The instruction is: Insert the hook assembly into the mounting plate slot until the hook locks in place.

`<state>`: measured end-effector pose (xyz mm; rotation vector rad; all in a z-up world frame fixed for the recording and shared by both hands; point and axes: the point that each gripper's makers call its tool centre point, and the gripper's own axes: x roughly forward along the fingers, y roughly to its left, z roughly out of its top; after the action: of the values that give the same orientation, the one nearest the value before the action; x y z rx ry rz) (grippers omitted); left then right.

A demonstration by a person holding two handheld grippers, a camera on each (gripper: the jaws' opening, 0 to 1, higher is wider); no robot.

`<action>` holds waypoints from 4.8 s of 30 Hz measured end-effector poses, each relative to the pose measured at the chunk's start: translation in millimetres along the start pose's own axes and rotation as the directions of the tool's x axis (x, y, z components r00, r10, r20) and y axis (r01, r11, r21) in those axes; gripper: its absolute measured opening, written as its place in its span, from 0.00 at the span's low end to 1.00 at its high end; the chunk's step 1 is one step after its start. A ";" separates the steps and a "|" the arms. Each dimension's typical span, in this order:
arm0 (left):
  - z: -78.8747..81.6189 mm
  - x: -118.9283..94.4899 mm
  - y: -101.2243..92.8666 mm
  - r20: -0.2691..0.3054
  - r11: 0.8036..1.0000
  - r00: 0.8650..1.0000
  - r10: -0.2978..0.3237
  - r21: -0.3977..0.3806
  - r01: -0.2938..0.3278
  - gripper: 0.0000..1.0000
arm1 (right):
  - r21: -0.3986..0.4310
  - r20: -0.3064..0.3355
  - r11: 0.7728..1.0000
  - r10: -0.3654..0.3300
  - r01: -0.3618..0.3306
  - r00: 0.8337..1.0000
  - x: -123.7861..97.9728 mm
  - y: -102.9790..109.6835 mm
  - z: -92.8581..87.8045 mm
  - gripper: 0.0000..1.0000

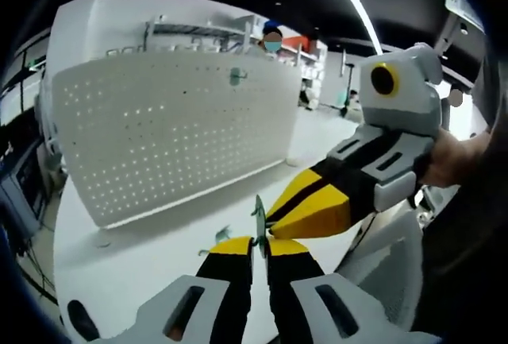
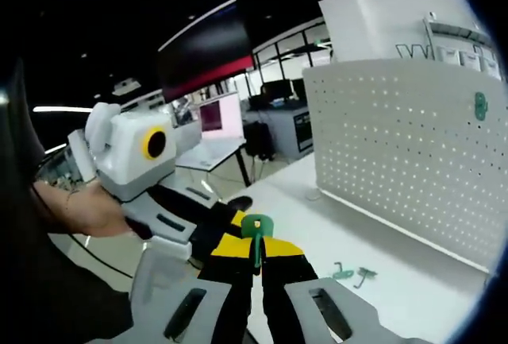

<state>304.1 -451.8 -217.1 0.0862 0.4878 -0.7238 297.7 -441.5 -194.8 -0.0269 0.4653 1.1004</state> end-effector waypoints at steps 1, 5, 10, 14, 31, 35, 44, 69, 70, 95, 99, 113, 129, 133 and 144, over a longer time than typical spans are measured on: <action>-0.3 0.0 1.3 0.000 1.000 1.000 0.001 0.003 -0.001 0.06 | 0.002 0.001 1.000 0.001 -0.001 1.000 0.2 0.1 0.2 0.01; 0.3 -1.1 4.0 0.006 1.000 1.000 0.013 -0.003 -0.013 0.05 | 0.000 0.007 1.000 0.001 -0.001 1.000 0.9 0.8 2.1 0.01; 3.8 -2.1 3.9 0.020 0.999 1.000 0.020 -0.034 -0.019 0.04 | 0.002 0.024 1.000 0.001 -0.001 1.000 -0.5 0.6 6.0 0.01; 5.1 -1.3 4.3 0.021 0.998 1.000 0.019 -0.067 -0.018 0.03 | 0.014 0.035 1.000 -0.002 0.001 0.999 -1.5 -0.3 8.8 0.02; 16.5 -3.2 19.6 0.069 0.978 0.996 0.062 -0.206 -0.047 0.02 | 0.033 0.128 0.998 -0.048 0.044 0.991 -19.4 -4.2 31.4 0.05; 18.9 -3.8 20.1 0.075 0.975 0.994 0.074 -0.214 -0.056 0.02 | 0.056 0.137 0.997 -0.060 0.053 0.989 -26.4 -7.5 31.9 0.07; 25.1 -0.8 12.7 0.089 0.973 0.994 0.067 -0.225 -0.046 0.02 | 0.058 0.148 0.997 -0.068 0.059 0.987 -26.4 -4.2 31.2 0.08; 39.3 10.7 -10.8 0.130 0.979 0.991 0.013 -0.205 0.014 0.02 | 0.203 0.241 0.974 -0.145 0.097 0.960 -31.4 -19.7 32.9 0.03; 39.5 10.7 -10.5 0.133 0.979 0.991 0.014 -0.205 0.014 0.02 | 0.206 0.242 0.974 -0.146 0.096 0.959 -31.7 -19.5 33.2 0.03; 43.3 9.4 -13.9 0.097 0.999 0.995 0.038 -0.002 -0.038 0.04 | 0.146 0.233 0.983 -0.140 0.108 0.962 -35.1 -16.7 33.7 0.00; 40.8 10.5 -13.9 0.088 0.999 0.996 0.030 0.025 -0.032 0.05 | 0.152 0.225 0.982 -0.143 0.110 0.964 -35.2 -17.6 31.7 0.00; 24.0 12.8 -17.0 0.072 1.000 0.997 -0.001 -0.025 0.003 0.37 | 0.147 0.213 0.980 -0.160 0.131 0.964 -37.5 -25.6 29.9 0.00; 18.2 10.2 -23.3 0.052 0.995 0.998 -0.023 -0.097 0.028 0.88 | 0.152 0.228 0.969 -0.226 0.195 0.947 -46.2 -56.1 35.6 0.00; 3.8 15.3 -32.8 0.013 0.991 0.998 -0.058 -0.122 0.059 0.98 | 0.142 0.246 0.960 -0.270 0.241 0.931 -51.1 -72.5 41.1 0.00; 13.5 11.6 -42.1 0.034 0.989 0.995 -0.093 -0.113 0.097 1.00 | 0.167 0.275 0.917 -0.395 0.361 0.876 -70.6 -124.7 52.0 0.00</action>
<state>289.4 -493.8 -206.6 -0.0554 0.5078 -0.7876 397.5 -546.4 -147.0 0.1433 0.2277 0.6726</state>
